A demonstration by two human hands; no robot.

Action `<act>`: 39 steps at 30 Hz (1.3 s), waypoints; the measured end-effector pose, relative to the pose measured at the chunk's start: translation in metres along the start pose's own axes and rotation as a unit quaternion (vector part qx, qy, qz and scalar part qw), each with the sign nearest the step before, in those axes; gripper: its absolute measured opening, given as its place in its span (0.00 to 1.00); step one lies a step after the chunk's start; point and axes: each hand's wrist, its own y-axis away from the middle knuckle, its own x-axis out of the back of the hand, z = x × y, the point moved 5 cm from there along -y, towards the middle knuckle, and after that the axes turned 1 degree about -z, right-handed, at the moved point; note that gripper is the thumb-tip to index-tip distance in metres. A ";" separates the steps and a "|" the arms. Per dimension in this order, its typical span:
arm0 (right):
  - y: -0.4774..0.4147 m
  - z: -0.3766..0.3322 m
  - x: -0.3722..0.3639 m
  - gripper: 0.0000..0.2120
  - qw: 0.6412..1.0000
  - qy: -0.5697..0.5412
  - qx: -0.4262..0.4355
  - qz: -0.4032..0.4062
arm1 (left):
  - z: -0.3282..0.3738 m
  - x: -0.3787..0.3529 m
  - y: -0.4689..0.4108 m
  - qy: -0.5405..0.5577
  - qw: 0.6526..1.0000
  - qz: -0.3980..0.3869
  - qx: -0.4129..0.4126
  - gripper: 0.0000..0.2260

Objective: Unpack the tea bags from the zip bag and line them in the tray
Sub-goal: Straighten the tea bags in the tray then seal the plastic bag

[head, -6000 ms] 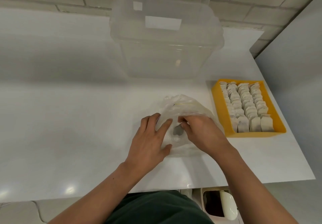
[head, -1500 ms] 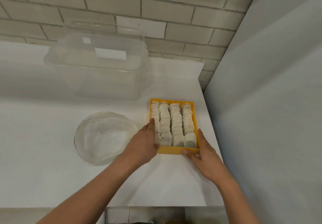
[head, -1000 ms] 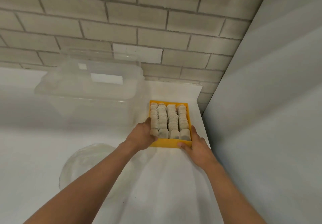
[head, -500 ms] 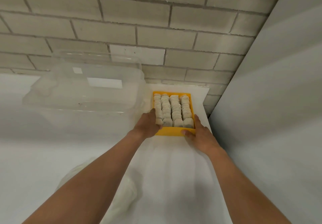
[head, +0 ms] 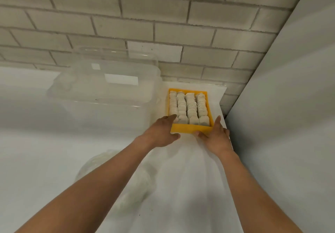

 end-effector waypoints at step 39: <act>0.278 -0.169 -0.175 0.22 0.939 -0.332 0.047 0.079 | -0.171 0.014 0.218 0.562 0.826 0.026 0.046 0.11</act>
